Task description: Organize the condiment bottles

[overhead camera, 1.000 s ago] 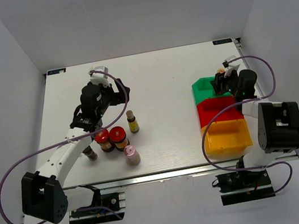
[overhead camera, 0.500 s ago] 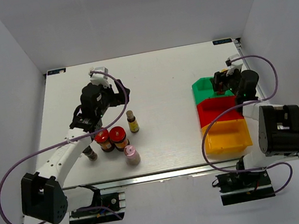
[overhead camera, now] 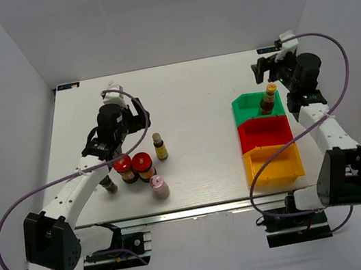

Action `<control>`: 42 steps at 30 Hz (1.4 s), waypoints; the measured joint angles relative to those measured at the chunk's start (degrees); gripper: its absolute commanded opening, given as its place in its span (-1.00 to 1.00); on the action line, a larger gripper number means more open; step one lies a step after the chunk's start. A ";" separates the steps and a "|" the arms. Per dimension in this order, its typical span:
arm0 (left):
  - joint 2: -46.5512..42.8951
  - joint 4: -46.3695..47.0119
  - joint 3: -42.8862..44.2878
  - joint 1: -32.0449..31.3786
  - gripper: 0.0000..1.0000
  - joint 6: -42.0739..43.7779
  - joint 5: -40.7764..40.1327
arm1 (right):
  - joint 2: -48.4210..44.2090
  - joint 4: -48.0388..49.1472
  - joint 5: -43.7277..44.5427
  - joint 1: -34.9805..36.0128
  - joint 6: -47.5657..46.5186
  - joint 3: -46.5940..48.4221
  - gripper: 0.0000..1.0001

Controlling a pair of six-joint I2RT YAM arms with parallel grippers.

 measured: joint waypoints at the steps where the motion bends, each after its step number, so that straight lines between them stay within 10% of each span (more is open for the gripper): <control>1: 0.00 -1.07 0.17 0.39 0.96 -0.92 -1.11 | -0.85 -1.70 0.52 1.97 -0.57 2.14 0.79; 17: -7.30 -9.70 0.48 10.69 0.96 -12.02 -4.85 | -2.40 -9.42 0.31 44.17 4.85 -2.56 0.79; 32: -10.14 -8.41 -1.51 10.69 0.96 -12.50 -2.71 | 24.15 -6.32 12.90 57.48 5.95 7.72 0.79; 42: -10.58 -8.31 -2.10 10.69 0.96 -12.17 -3.34 | 29.59 -2.64 18.08 59.32 5.77 12.76 -0.28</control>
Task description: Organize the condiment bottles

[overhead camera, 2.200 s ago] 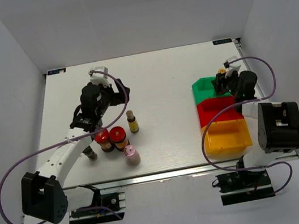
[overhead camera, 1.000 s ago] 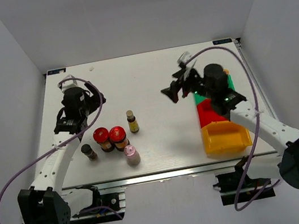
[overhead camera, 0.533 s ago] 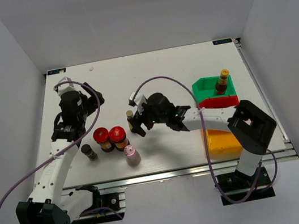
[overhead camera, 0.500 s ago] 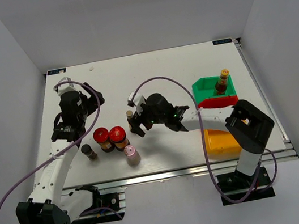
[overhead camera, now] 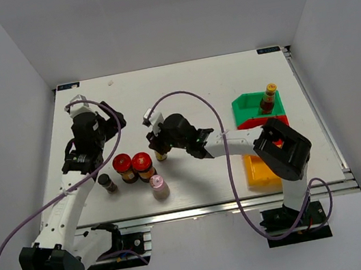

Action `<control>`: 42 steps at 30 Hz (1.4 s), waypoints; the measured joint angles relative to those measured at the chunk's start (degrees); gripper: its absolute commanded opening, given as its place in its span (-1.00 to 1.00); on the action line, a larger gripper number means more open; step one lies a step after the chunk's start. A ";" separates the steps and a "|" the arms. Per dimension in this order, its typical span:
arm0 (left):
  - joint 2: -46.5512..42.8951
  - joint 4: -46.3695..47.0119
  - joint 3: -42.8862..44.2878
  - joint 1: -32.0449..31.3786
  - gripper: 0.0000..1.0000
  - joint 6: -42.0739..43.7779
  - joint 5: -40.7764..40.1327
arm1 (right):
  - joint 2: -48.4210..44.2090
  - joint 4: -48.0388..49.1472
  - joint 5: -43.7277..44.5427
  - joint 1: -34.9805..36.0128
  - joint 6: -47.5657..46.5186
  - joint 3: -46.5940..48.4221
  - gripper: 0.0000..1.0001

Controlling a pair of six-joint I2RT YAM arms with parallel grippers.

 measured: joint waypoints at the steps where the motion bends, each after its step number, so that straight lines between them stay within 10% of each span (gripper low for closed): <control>1: 0.00 -0.04 -0.13 0.00 0.96 0.04 -0.04 | -0.02 0.31 0.50 0.11 0.42 -0.02 -0.39; 18: -0.50 1.29 -1.46 0.00 0.96 0.57 -0.15 | -14.08 -4.79 16.35 -0.66 -1.79 -5.68 -0.76; 29: -0.76 2.29 -2.38 0.00 0.96 1.09 -1.36 | -30.82 -8.98 19.30 -24.02 -1.77 -11.02 -0.77; 42: 0.55 3.39 -2.56 0.00 0.96 1.09 -1.84 | -24.06 -9.75 15.80 -40.54 -1.66 -14.86 -0.79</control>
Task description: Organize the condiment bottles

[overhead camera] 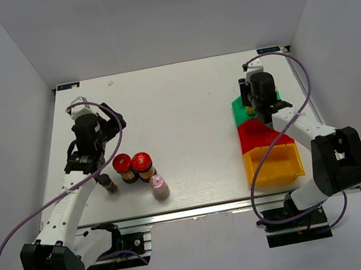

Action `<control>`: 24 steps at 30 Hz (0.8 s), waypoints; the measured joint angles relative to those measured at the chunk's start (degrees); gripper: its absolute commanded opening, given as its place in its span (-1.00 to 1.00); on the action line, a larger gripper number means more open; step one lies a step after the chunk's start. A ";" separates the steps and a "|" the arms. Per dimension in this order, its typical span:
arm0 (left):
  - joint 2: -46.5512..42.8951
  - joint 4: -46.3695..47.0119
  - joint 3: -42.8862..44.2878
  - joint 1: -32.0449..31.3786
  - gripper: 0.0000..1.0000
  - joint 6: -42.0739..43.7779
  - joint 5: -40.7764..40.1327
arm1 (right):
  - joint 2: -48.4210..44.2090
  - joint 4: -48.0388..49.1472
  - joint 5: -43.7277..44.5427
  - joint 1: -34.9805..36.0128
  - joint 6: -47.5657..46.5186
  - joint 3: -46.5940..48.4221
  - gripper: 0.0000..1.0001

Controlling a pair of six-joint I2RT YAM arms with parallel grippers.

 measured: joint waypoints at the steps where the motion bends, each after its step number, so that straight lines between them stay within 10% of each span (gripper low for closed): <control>1: 0.02 0.04 0.00 0.00 0.96 0.00 -0.15 | 0.74 0.07 -0.22 -0.20 0.15 -0.26 -0.78; 11: 0.07 0.39 -0.13 0.00 0.96 0.00 -0.35 | 6.21 2.54 -3.80 -2.60 3.43 -1.33 -0.53; 24: 0.17 0.44 -0.35 0.00 0.96 -0.04 -0.28 | 2.69 5.77 -5.73 -2.91 7.34 -5.14 0.28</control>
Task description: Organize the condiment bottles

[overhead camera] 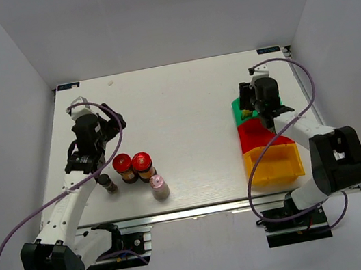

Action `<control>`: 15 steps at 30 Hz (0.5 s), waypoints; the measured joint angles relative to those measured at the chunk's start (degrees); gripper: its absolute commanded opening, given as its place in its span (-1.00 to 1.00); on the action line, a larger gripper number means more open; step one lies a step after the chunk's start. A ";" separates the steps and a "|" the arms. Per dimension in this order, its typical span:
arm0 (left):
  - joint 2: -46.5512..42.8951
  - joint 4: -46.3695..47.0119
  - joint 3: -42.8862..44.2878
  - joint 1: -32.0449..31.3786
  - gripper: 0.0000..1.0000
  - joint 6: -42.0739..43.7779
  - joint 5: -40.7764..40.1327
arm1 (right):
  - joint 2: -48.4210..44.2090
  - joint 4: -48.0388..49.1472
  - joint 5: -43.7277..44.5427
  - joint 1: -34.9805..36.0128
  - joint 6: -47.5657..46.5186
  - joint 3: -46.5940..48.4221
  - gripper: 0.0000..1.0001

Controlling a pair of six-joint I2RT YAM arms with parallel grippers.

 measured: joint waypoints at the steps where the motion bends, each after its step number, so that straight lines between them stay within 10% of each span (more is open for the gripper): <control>1: 0.00 0.02 0.00 0.00 0.96 0.00 0.00 | -0.85 0.11 0.04 0.00 0.13 -0.17 0.31; 15: 0.00 0.11 -0.02 0.00 0.96 -0.04 1.09 | -8.28 -1.01 -1.40 0.00 1.77 -0.61 0.72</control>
